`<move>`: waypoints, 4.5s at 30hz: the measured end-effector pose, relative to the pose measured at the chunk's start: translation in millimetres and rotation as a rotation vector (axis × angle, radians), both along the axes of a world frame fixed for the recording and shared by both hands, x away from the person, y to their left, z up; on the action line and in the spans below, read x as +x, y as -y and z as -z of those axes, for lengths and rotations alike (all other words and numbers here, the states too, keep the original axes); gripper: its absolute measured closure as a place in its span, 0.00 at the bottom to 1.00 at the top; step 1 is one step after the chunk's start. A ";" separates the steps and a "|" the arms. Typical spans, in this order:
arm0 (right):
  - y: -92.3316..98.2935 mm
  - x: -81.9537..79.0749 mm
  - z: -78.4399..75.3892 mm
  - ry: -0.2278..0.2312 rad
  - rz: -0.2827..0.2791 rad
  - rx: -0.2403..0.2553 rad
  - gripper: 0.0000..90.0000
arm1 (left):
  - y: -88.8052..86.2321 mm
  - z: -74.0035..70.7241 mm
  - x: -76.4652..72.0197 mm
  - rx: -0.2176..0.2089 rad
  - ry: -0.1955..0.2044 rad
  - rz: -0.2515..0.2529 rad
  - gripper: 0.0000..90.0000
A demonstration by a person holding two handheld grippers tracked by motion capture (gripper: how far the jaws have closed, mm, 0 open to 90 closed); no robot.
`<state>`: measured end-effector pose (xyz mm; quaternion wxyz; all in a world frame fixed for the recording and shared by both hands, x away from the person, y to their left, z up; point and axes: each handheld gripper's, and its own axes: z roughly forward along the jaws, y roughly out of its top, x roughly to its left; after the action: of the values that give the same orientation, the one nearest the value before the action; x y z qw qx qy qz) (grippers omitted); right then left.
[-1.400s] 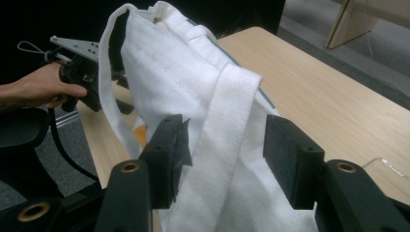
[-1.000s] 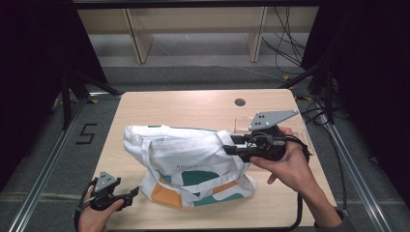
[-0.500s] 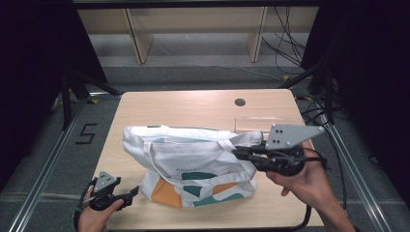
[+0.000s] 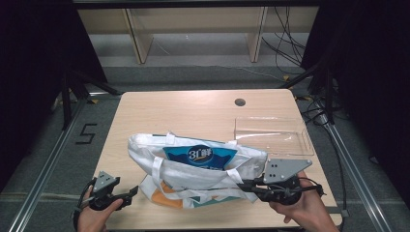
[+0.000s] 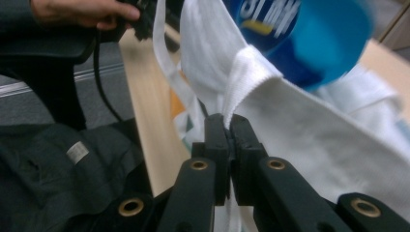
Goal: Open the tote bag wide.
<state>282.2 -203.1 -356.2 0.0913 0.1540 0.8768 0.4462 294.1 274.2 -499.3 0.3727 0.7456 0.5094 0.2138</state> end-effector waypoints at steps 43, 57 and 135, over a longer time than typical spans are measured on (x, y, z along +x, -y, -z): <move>59.7 10.8 42.3 -0.171 0.306 0.047 0.58 | 8.4 -101.8 -10.5 -0.134 0.125 0.200 0.23; 56.0 52.5 20.9 -0.150 0.405 0.088 0.49 | 32.2 -145.7 9.8 -0.158 0.165 0.279 0.23; -67.5 25.1 127.1 -0.250 -0.143 -0.356 0.92 | 86.0 -33.7 151.7 -0.012 -0.182 0.349 0.89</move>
<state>307.3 -135.6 -483.3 -0.0243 0.1273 0.9548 0.2674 445.9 188.2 -465.6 0.3611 0.8365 0.4052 0.0747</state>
